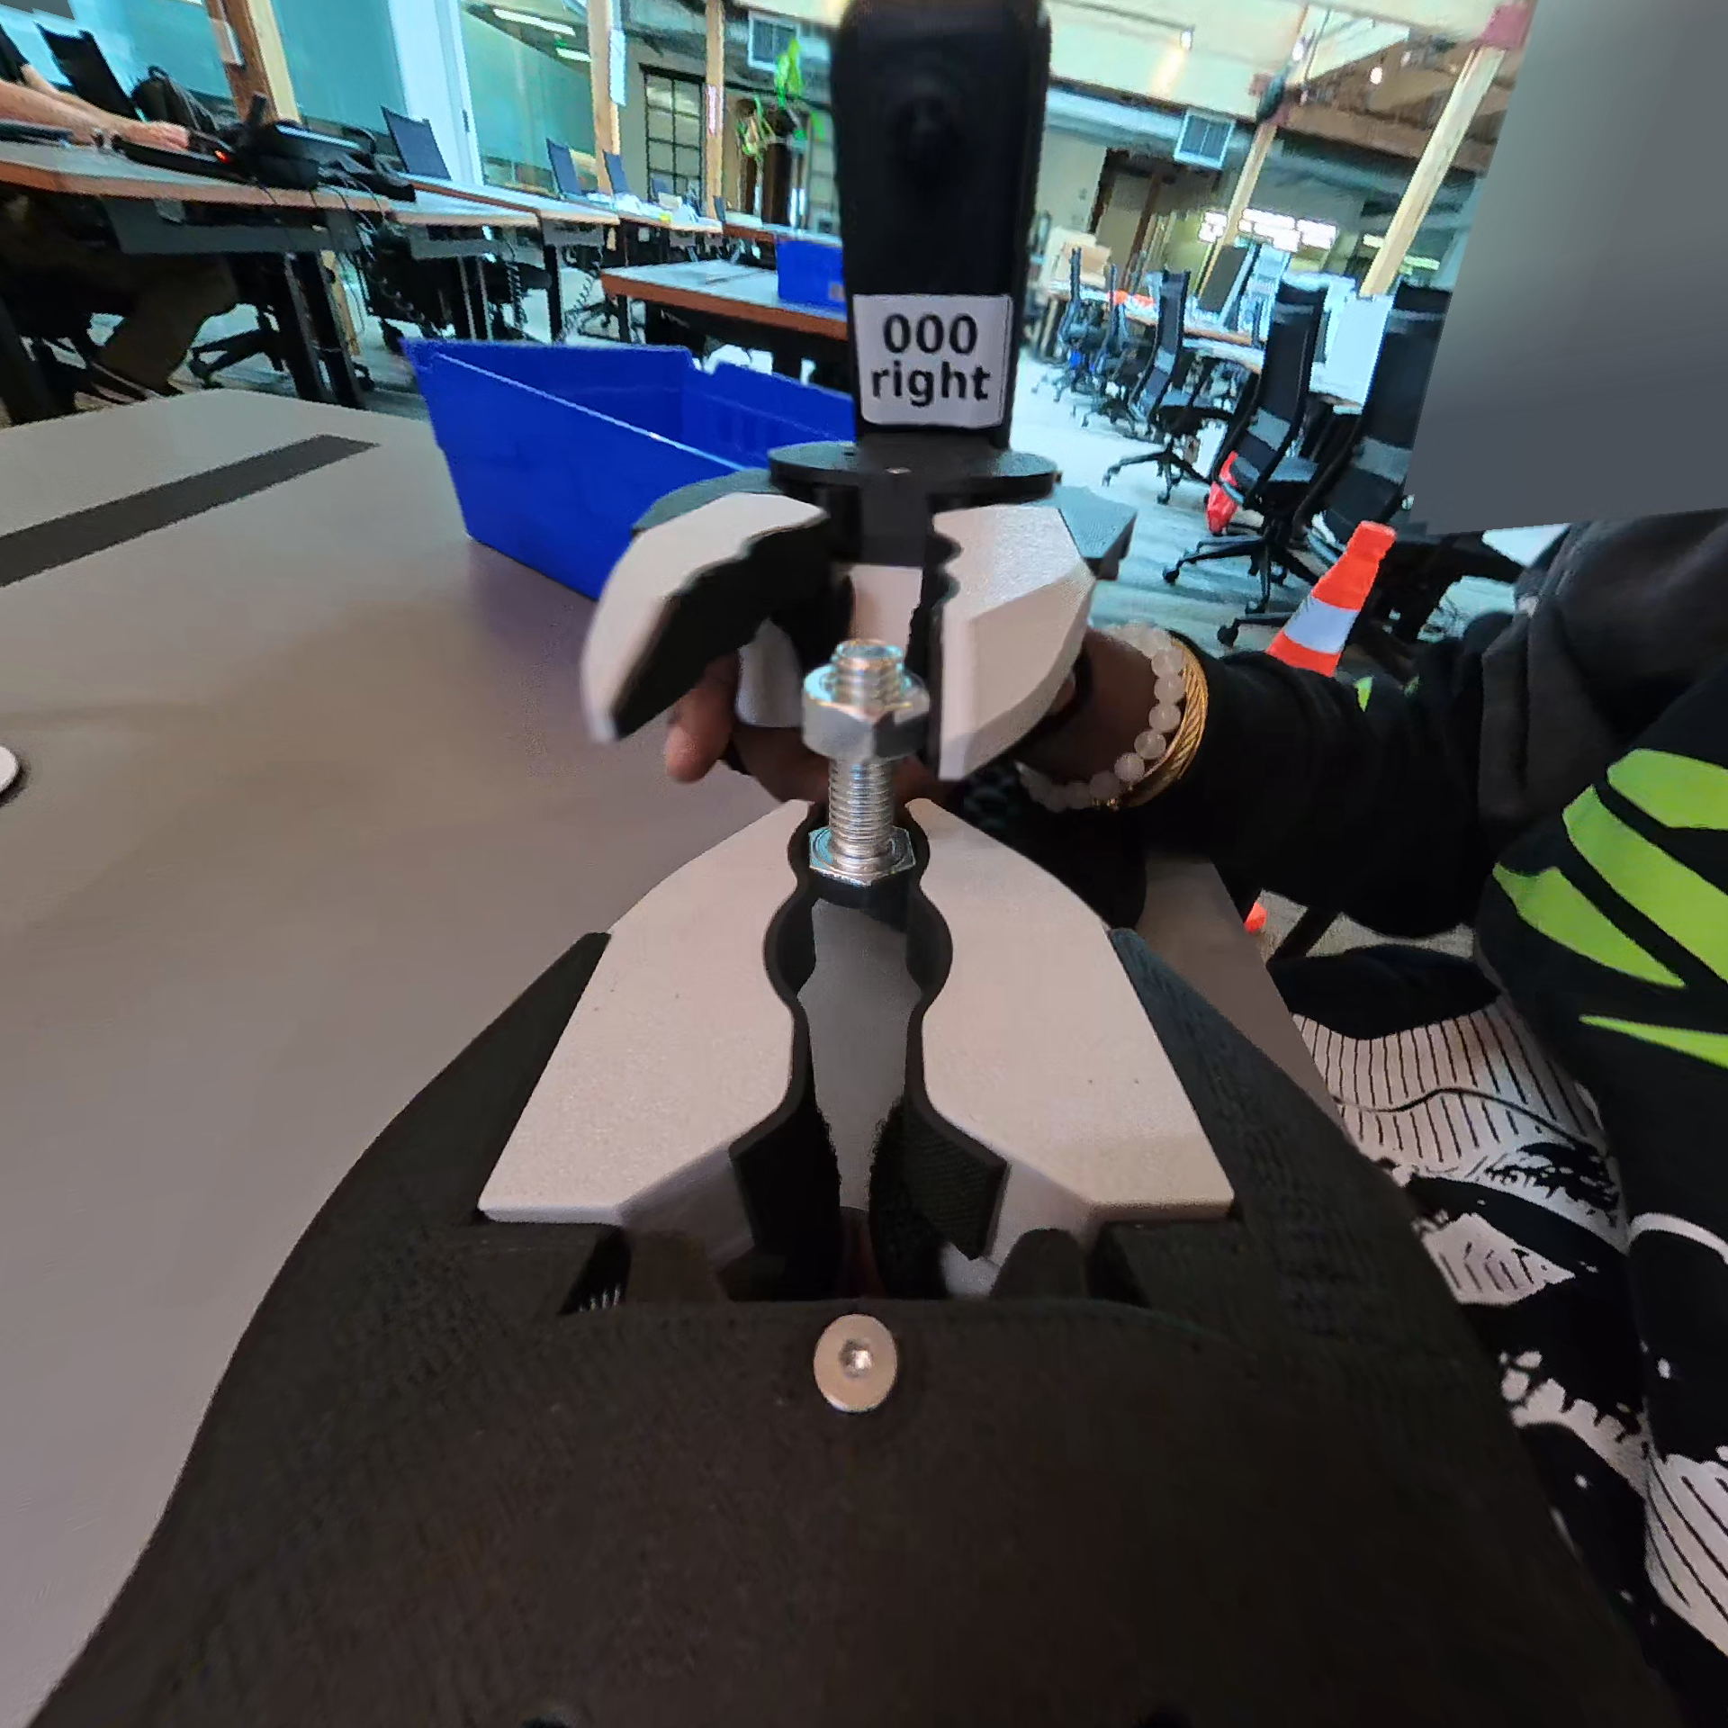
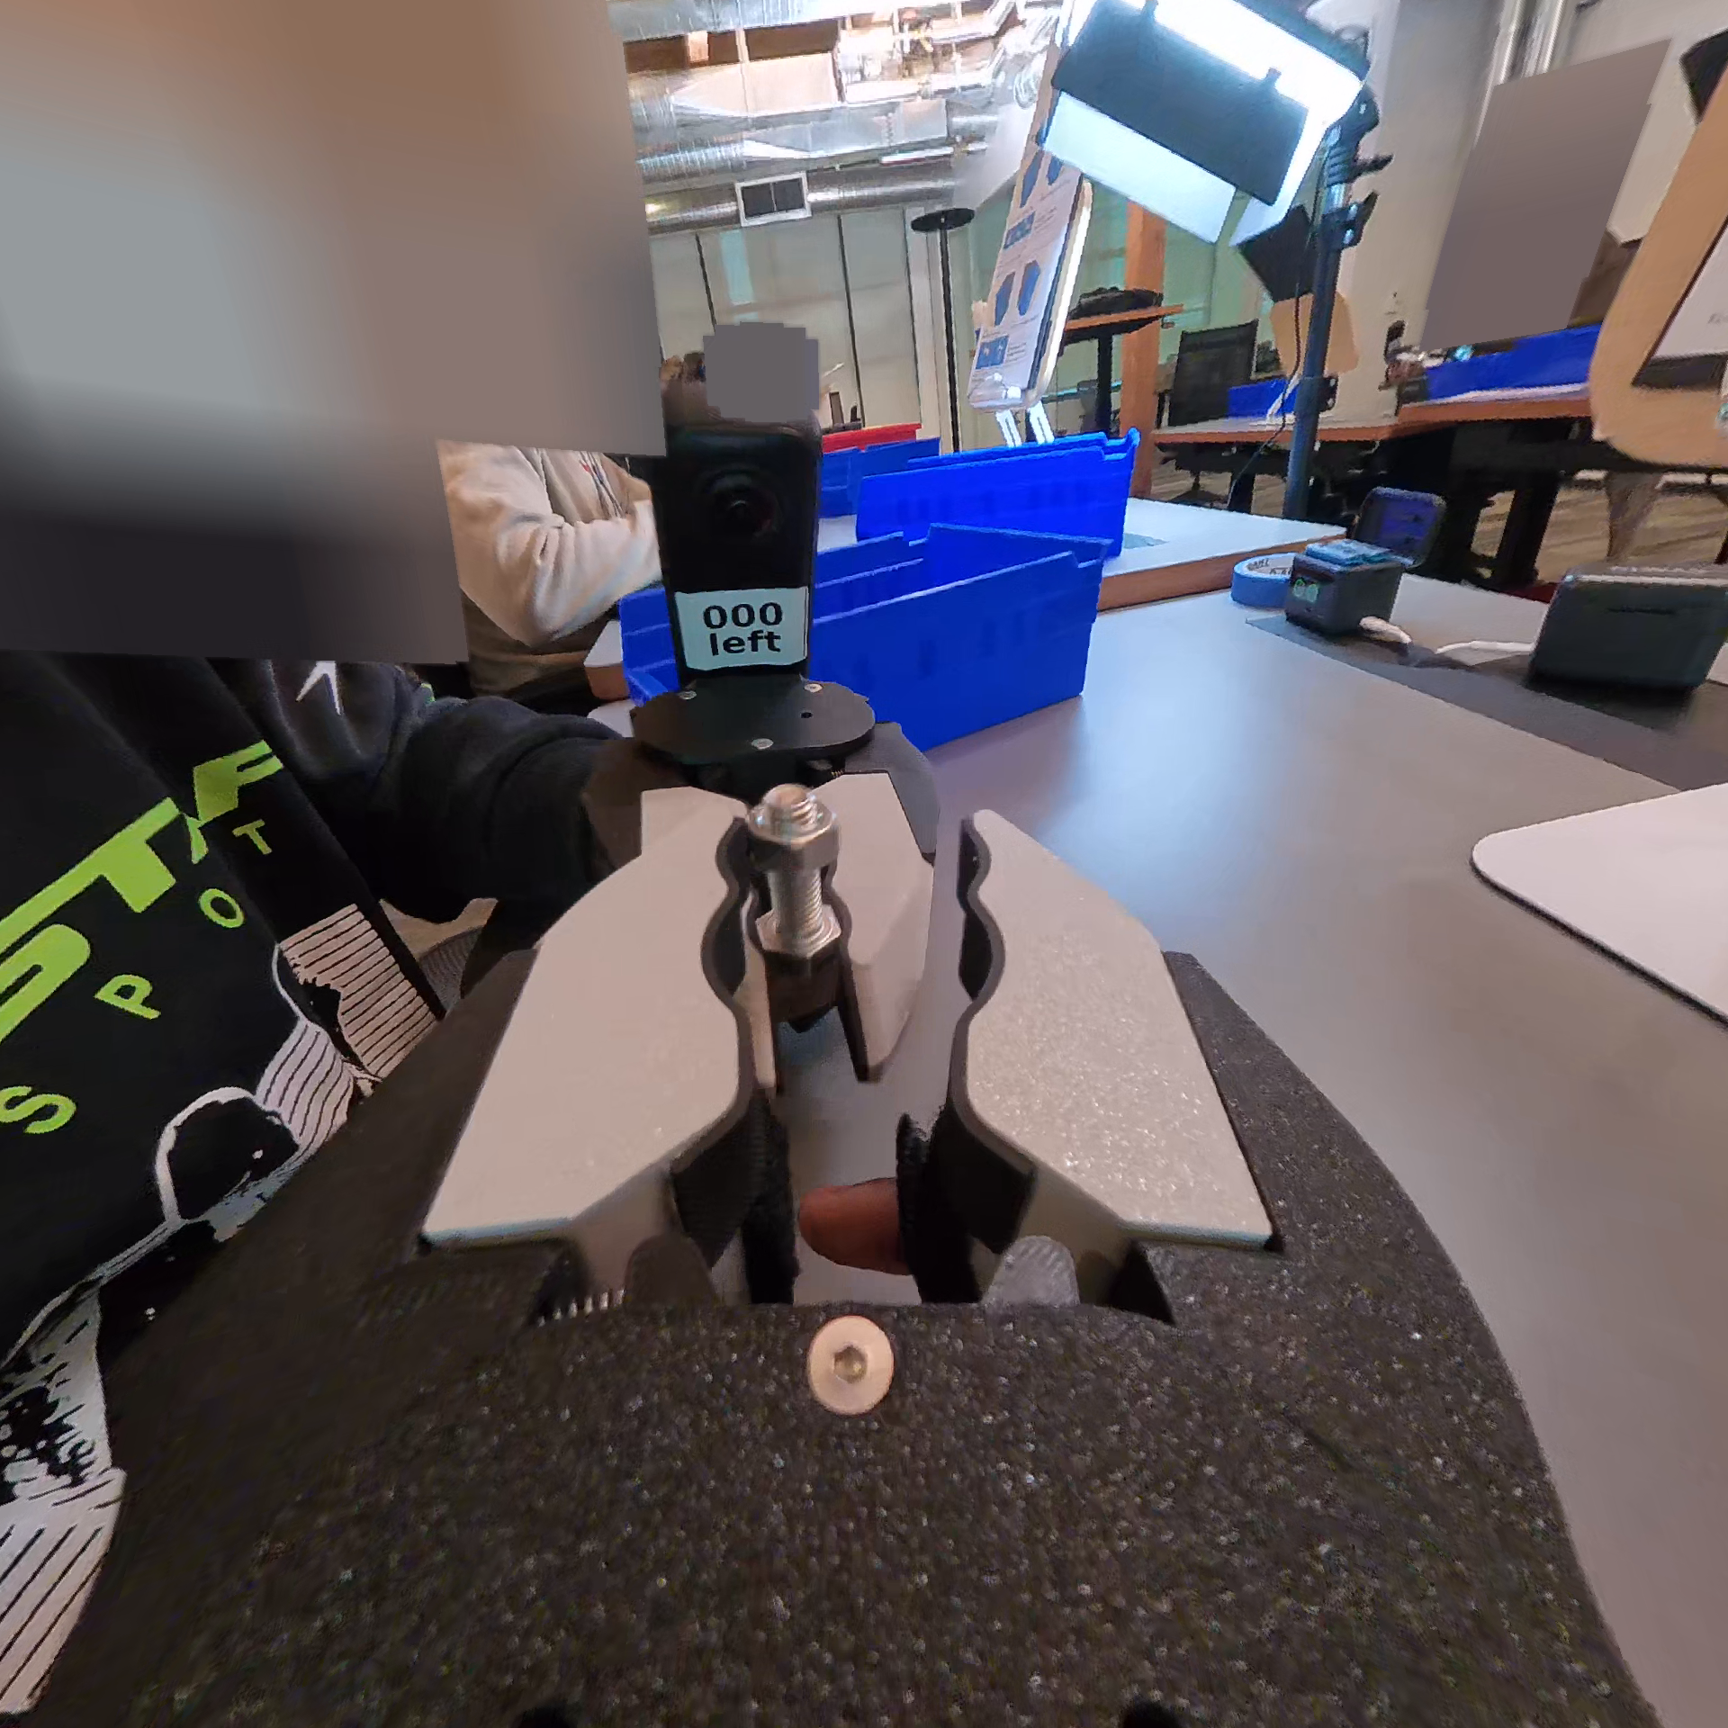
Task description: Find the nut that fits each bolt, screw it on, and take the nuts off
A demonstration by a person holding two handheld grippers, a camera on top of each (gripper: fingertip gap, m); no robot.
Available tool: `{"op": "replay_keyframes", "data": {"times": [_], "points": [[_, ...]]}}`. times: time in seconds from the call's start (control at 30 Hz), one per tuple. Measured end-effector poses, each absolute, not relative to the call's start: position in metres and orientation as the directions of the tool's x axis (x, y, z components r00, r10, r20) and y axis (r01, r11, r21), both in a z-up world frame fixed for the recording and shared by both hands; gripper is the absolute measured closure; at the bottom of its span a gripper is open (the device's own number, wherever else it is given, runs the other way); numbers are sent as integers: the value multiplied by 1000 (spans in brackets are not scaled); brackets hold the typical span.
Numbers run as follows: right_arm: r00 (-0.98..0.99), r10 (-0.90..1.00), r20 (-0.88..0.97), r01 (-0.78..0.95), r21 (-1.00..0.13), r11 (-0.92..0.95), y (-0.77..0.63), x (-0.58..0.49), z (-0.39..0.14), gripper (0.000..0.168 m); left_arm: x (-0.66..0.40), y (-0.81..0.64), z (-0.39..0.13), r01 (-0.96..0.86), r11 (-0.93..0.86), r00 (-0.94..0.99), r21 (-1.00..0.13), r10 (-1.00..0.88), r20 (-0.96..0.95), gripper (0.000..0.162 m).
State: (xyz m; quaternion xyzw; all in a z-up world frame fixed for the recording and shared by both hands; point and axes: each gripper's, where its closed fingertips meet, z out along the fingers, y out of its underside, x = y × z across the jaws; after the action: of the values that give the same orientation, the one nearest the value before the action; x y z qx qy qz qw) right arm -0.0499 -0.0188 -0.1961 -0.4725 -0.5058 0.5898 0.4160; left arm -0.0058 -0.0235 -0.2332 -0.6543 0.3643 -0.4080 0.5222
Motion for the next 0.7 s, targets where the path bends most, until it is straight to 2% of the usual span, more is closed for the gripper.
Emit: {"op": "replay_keyframes", "data": {"times": [0.03,0.1,0.2,0.3,0.43,0.53,0.7], "points": [[-213,968,-133,-28,-989,-142,-18,-46,-193,131,-9,-22,-230,-30,-193,408,-981,-898,164,147],[-183,974,-136,-65,-987,-149,-9,-40,-187,163,-15,-19,-224,-3,-188,414,-982,-894,170,147],[-157,975,-159,-83,-981,-174,-1,-36,-185,165,-17,-18,-223,-7,-173,424,-985,-893,154,147],[-179,972,-152,-97,-980,-172,-5,-38,-183,161,-14,-21,-224,-17,-175,413,-984,-898,152,147],[-239,961,-139,-118,-978,-171,-17,-39,-180,135,-13,-21,-226,-28,-173,414,-985,-898,146,147],[-246,958,-147,-86,-981,-173,-21,-45,-186,124,-11,-20,-230,-39,-184,419,-982,-895,151,147],[-246,960,-132,-30,-989,-143,-27,-53,-197,119,-3,-23,-242,-89,-194,415,-977,-899,141,147]]}}
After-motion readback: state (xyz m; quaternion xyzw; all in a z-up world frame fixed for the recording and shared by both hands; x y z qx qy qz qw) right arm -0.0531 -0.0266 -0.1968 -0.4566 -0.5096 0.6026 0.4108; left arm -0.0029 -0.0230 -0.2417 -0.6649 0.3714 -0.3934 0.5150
